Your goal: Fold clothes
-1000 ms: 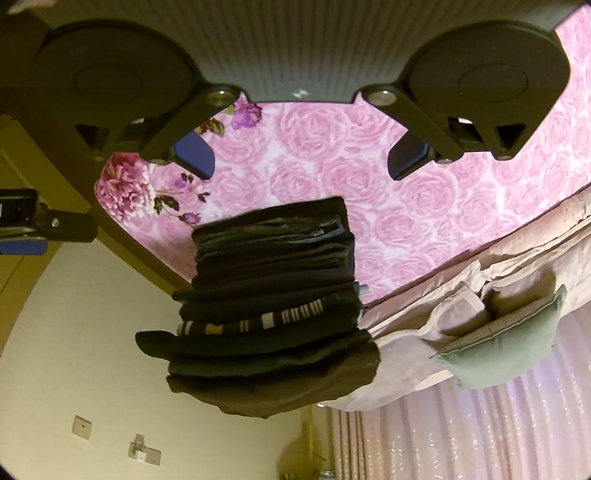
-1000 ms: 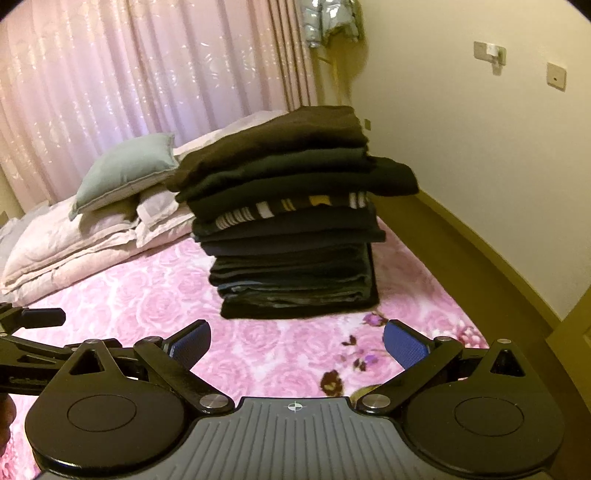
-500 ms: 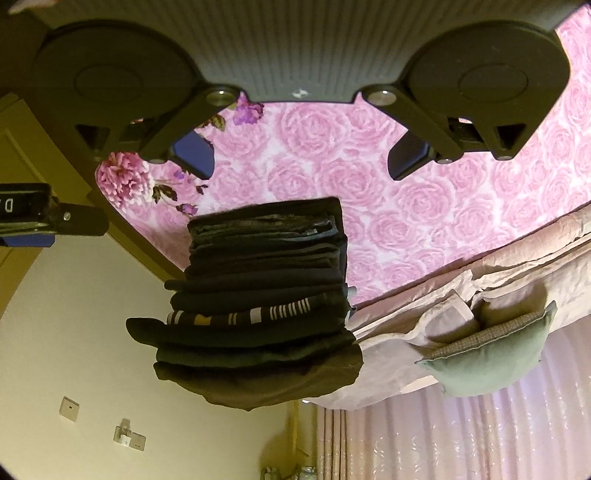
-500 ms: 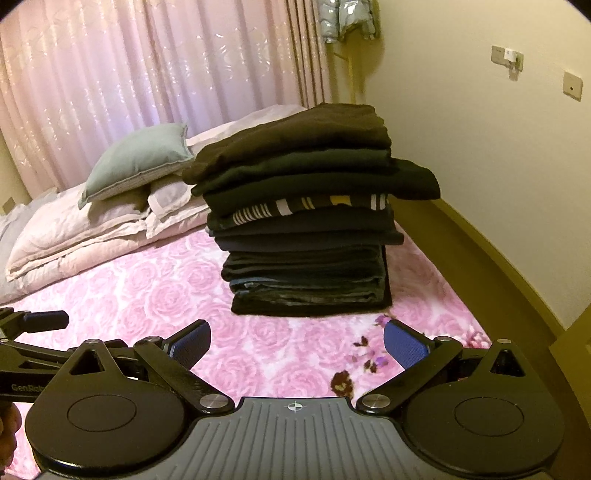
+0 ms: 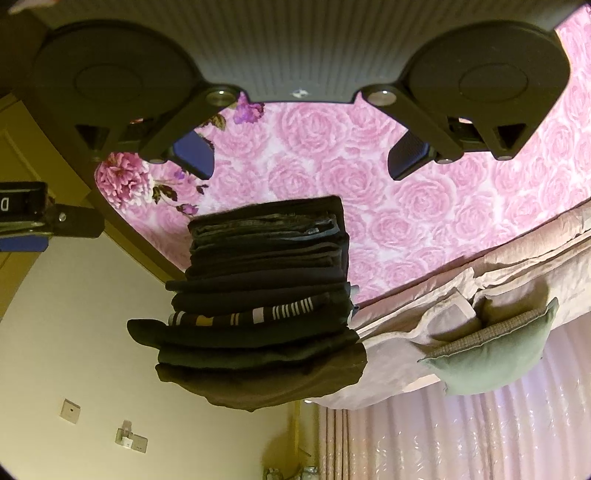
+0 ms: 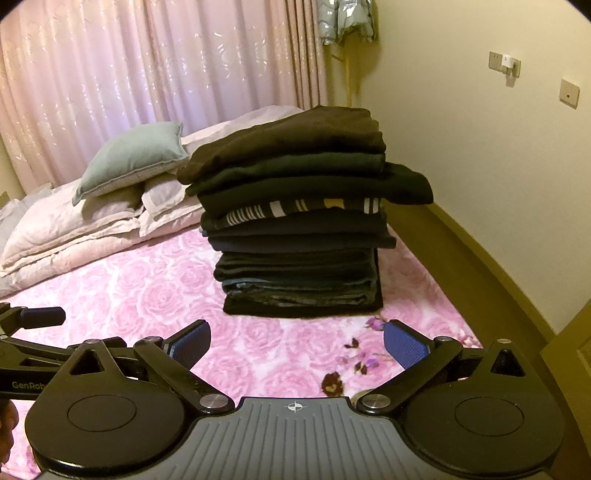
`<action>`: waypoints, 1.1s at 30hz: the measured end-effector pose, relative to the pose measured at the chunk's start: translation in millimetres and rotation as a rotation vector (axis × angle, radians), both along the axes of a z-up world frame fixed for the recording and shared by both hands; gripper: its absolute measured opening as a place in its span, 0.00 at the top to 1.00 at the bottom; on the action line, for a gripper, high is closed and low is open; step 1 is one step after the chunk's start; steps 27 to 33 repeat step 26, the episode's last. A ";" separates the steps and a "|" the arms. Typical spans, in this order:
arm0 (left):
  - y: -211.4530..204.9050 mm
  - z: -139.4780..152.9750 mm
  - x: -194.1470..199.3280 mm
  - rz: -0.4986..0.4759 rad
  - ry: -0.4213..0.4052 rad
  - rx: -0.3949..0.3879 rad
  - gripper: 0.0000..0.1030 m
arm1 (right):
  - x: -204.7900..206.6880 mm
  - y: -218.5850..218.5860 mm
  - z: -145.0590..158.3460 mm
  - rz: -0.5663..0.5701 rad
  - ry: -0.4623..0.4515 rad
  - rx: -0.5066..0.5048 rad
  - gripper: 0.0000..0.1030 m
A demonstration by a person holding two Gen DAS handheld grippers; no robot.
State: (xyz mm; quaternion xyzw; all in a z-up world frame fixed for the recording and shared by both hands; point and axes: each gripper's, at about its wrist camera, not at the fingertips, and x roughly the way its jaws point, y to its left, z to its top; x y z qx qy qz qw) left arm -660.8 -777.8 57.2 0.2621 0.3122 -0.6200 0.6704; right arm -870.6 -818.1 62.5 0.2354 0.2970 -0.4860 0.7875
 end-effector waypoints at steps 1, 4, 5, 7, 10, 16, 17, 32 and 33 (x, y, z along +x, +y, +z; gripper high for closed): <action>-0.4 -0.1 -0.6 -0.002 -0.001 -0.001 0.04 | 0.0 0.3 0.5 0.001 0.002 -0.003 0.01; -1.6 -0.5 -2.8 -0.006 0.002 0.000 0.04 | 0.4 0.9 1.9 0.003 0.007 -0.010 0.01; -2.1 -0.5 -3.3 -0.007 0.000 -0.001 0.04 | 0.5 1.2 2.3 0.004 0.009 -0.013 0.01; -3.3 -0.8 -4.1 -0.007 -0.003 0.000 0.04 | 1.0 1.4 3.1 0.006 0.015 -0.020 0.01; -5.6 -1.1 -5.4 -0.002 -0.003 0.000 0.04 | 2.0 2.1 4.6 0.012 0.022 -0.033 0.01; -7.6 -1.6 -6.2 0.002 -0.016 -0.002 0.04 | 2.6 0.0 6.8 0.022 0.011 -0.034 0.01; -7.1 -1.4 -5.9 0.001 -0.015 -0.002 0.04 | 2.9 -0.4 6.9 0.023 0.011 -0.034 0.01; -5.6 -1.1 -6.7 -0.003 -0.011 -0.009 0.04 | 2.6 -1.7 5.1 0.032 0.006 -0.026 0.01; -5.6 -1.1 -6.7 -0.003 -0.011 -0.009 0.04 | 2.6 -1.7 5.1 0.032 0.006 -0.026 0.01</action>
